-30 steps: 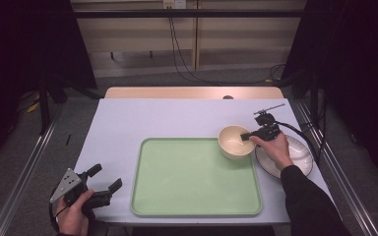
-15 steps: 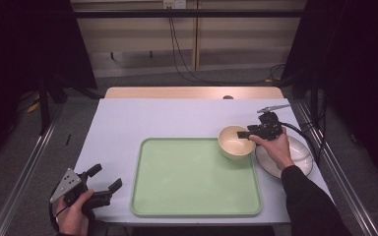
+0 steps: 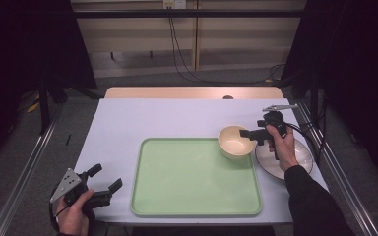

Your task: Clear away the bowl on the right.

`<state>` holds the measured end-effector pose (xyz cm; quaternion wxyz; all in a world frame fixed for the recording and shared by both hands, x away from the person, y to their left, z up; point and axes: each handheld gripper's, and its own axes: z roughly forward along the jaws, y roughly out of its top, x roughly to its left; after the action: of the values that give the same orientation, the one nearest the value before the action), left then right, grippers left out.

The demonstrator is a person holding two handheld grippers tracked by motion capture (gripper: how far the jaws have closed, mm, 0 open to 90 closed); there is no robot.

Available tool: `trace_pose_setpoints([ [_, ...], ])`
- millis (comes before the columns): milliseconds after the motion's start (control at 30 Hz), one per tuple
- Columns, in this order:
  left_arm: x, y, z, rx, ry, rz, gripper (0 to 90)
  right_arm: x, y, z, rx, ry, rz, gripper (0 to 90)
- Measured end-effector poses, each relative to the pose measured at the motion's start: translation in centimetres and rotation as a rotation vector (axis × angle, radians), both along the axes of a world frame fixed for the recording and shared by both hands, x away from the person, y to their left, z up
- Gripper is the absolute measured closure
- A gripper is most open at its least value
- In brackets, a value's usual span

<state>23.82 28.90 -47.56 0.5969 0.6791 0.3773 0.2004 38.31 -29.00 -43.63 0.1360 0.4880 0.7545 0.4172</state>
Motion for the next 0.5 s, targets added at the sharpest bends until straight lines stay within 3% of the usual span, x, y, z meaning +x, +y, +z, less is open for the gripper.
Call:
trace_pose_setpoints([
  [100,0.0,0.0,0.0,0.000,0.001,0.000,1.3,-0.5,0.0,0.0,-0.015,-0.030,-0.036,1.7],
  [300,0.0,0.0,0.0,-0.001,0.001,0.001,1.3,-1.5,0.0,0.1,-0.028,-0.072,-0.023,2.5],
  [500,0.0,0.0,0.0,0.005,0.000,0.002,1.3,-2.3,0.0,0.2,-0.037,-0.125,-0.060,3.0],
])
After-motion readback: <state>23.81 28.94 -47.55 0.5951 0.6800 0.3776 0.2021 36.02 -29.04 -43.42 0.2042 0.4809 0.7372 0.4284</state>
